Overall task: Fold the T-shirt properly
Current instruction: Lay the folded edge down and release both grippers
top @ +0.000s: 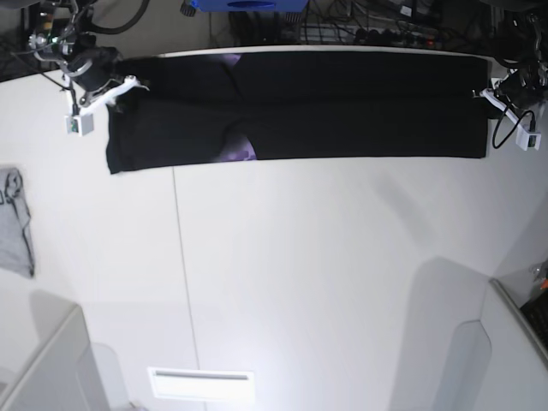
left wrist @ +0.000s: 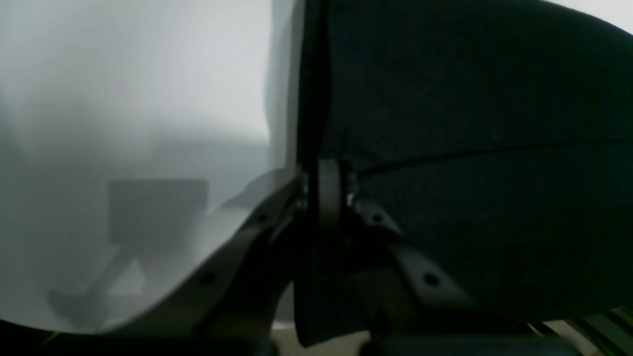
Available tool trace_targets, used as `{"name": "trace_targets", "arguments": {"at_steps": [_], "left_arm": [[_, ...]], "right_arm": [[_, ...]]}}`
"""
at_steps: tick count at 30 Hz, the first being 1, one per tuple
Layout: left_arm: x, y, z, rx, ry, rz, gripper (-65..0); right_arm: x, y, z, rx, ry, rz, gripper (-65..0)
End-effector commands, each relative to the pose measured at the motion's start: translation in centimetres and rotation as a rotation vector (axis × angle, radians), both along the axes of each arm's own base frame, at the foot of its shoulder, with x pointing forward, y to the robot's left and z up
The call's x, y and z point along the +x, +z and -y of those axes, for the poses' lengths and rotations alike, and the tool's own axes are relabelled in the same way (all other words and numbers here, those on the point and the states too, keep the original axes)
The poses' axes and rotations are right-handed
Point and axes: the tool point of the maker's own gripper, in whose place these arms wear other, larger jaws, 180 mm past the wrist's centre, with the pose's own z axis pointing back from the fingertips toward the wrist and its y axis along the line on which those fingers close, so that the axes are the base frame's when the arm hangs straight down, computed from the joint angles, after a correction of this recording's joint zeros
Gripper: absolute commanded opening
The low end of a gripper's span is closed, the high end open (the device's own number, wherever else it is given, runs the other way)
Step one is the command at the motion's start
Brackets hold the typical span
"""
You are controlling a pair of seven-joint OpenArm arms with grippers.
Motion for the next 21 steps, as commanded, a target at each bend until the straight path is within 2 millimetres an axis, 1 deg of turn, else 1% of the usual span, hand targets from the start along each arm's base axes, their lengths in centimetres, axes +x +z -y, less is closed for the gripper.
{"name": "trace_targets", "arguments": {"at_steps": [1, 4, 7, 8, 10, 12, 14, 15, 16, 17, 18, 19, 20, 21], "left_arm": [[0.7, 1.1, -0.7, 0.025, -0.010, 0.026, -65.0], [0.6, 1.1, -0.7, 0.025, -0.009, 0.026, -65.0], [0.2, 0.9, -0.7, 0.026, -0.012, 0.016, -64.5], [0.4, 1.1, -0.6, 0.027, -0.016, 0.021, -57.8], [0.7, 1.5, -0.3, 0.033, -0.031, 0.035, -42.1], [1.2, 2.2, 0.0, 0.041, -0.045, 0.055, -28.0], [1.7, 3.5, -0.6, 0.061, -0.029, 0.098, -17.4], [1.8, 4.1, -0.8, 0.062, -0.007, 0.127, -13.5], [2.0, 5.2, -1.2, 0.075, 0.014, 0.164, -11.2], [2.2, 6.2, -1.3, 0.087, 0.027, 0.196, -10.7], [2.4, 7.1, -1.2, 0.095, 0.036, 0.232, -12.0], [2.4, 7.7, -0.8, 0.097, 0.039, 0.255, -13.8], [2.2, 7.8, -0.5, 0.096, 0.045, 0.262, -17.4], [2.0, 8.0, -0.1, 0.094, 0.045, 0.270, -23.7]], "right_arm": [[0.3, 0.6, 0.3, -0.009, -0.001, 0.024, -65.0], [0.3, 0.6, 0.3, -0.010, -0.003, 0.025, -64.4], [0.3, 0.6, 0.3, -0.009, -0.004, 0.026, -50.1], [0.3, 0.6, 0.3, -0.007, -0.005, 0.026, -46.5], [0.3, 0.6, 0.4, -0.009, -0.008, 0.028, -41.1], [0.3, 0.9, 1.4, -0.025, -0.038, 0.034, -39.8], [0.3, 1.1, 2.2, -0.028, -0.078, 0.047, -39.6], [0.2, 1.4, 2.9, -0.037, -0.099, 0.054, -39.5], [0.2, 1.6, 3.5, -0.046, -0.111, 0.061, -39.5], [0.4, 1.8, 3.5, -0.050, -0.095, 0.072, -39.8], [0.8, 2.1, 3.3, -0.055, -0.063, 0.092, -39.9], [1.0, 2.3, 3.0, -0.057, -0.031, 0.107, -40.1], [1.2, 2.4, 2.7, -0.059, 0.003, 0.120, -40.1], [1.3, 2.5, 2.3, -0.059, 0.037, 0.133, -40.4]]}}
